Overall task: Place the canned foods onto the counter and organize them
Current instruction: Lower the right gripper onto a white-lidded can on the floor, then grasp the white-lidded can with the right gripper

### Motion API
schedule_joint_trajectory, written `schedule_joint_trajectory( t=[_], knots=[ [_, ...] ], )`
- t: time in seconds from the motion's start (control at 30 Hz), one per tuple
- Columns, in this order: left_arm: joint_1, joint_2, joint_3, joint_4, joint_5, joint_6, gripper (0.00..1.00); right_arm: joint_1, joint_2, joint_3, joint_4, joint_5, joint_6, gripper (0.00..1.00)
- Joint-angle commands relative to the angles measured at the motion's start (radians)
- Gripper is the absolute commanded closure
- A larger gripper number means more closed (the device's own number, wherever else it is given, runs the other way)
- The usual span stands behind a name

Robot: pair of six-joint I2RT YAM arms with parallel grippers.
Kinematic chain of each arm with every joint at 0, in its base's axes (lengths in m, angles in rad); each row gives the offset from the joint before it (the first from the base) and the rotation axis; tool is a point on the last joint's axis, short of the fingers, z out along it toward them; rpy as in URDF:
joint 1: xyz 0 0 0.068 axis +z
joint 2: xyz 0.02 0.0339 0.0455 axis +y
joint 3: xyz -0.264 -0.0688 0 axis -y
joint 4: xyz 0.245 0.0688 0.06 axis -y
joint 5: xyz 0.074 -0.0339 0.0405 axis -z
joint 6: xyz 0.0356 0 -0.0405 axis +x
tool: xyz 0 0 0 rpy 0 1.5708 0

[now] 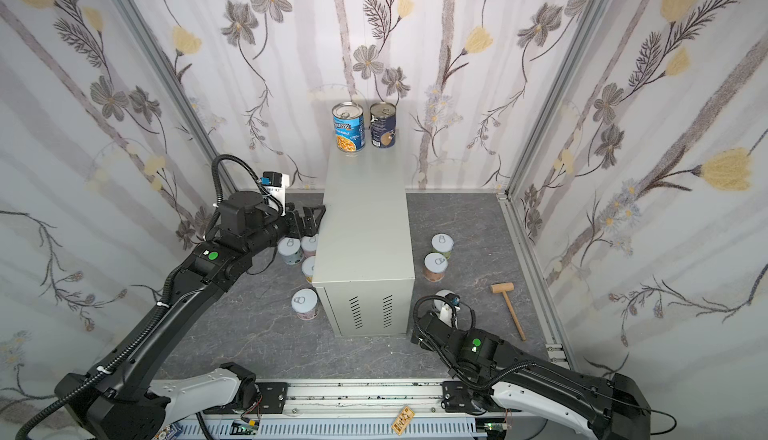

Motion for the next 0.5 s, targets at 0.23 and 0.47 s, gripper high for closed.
schedule_joint_trajectory(
  t=[0.23,0.47],
  knots=[
    [0.001,-0.019,-0.015,-0.003,-0.022,-0.005,0.00,0.151,-0.029,-0.133,0.191,0.226,0.060,0.01],
    [0.002,-0.032,-0.028,-0.019,-0.061,-0.016,0.00,0.207,-0.063,-0.217,0.269,0.359,0.072,0.04]
  ],
)
